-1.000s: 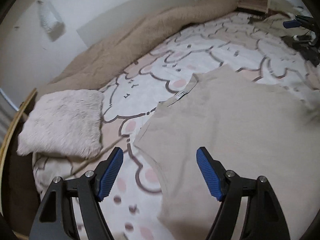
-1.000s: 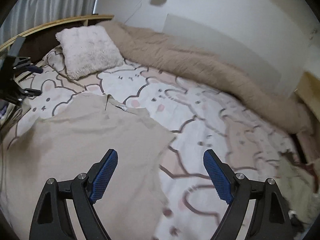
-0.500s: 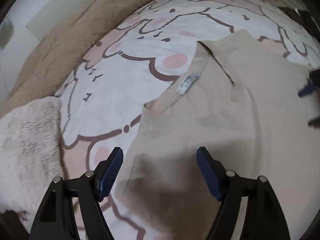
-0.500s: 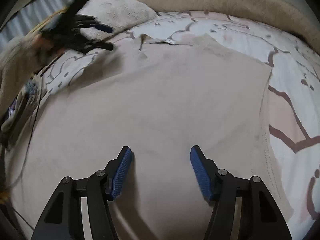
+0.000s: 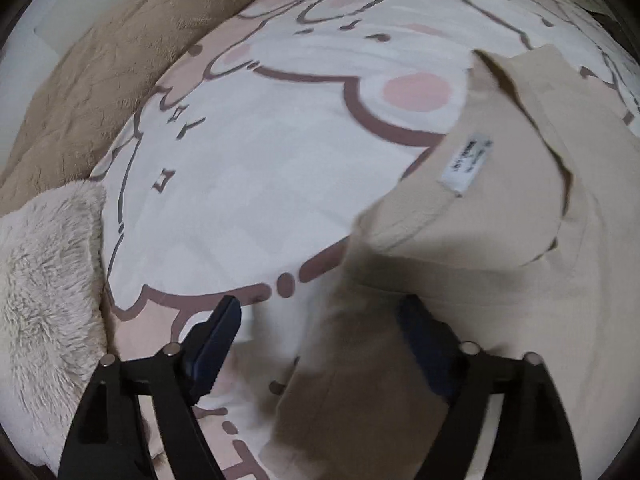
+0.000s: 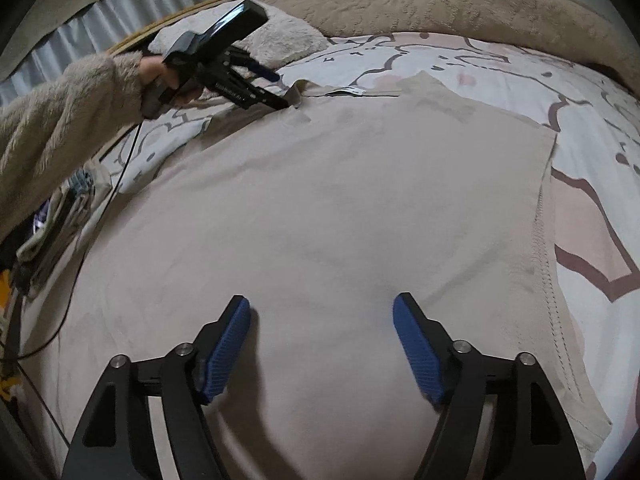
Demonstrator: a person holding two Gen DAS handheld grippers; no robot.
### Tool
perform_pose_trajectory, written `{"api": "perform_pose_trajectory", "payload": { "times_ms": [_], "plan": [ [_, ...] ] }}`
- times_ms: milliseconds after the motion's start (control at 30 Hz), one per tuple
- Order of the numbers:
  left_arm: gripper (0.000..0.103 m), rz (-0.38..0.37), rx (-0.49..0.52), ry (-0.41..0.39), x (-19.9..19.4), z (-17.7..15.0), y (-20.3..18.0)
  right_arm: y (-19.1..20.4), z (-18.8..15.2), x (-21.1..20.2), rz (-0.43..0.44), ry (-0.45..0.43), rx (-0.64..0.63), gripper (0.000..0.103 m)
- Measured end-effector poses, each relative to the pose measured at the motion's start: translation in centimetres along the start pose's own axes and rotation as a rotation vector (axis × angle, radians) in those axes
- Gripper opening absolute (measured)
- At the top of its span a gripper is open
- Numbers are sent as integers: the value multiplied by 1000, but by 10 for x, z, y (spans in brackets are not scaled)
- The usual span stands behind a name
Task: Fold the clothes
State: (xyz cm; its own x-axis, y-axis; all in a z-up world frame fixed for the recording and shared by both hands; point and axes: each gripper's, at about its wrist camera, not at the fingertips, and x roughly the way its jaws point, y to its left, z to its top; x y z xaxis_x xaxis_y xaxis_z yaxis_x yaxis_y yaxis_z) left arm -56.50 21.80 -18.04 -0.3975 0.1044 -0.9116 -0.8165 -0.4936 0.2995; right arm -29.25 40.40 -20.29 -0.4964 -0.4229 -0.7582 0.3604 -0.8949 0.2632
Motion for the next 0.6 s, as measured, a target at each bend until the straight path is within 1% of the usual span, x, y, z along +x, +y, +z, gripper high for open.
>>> {"api": "perform_pose_trajectory", "payload": {
  "times_ms": [100,200,300,367,400,467,500,600],
  "plan": [
    [83,-33,-34,39,8,2,3,4,1,4,-17,7,-25,79],
    [78,-72,-96,55,11,-2,4,3,1,4,-10,5,-19,79],
    [58,-90,-131,41,7,-8,-1,3,1,4,-9,5,-17,79],
    [37,-85,-134,21,1,-11,-10,5,1,4,-17,8,-23,79],
    [32,-78,-132,11,-3,-12,-16,5,1,5,-20,9,-25,80],
    [11,-22,-94,-9,-11,-12,-34,5,2,5,-20,10,-25,80],
    [8,11,-71,-22,-16,-13,-42,5,2,5,-20,11,-24,80],
    [8,132,10,-91,-35,-20,-75,5,3,2,-26,7,-22,79]
  ]
}}
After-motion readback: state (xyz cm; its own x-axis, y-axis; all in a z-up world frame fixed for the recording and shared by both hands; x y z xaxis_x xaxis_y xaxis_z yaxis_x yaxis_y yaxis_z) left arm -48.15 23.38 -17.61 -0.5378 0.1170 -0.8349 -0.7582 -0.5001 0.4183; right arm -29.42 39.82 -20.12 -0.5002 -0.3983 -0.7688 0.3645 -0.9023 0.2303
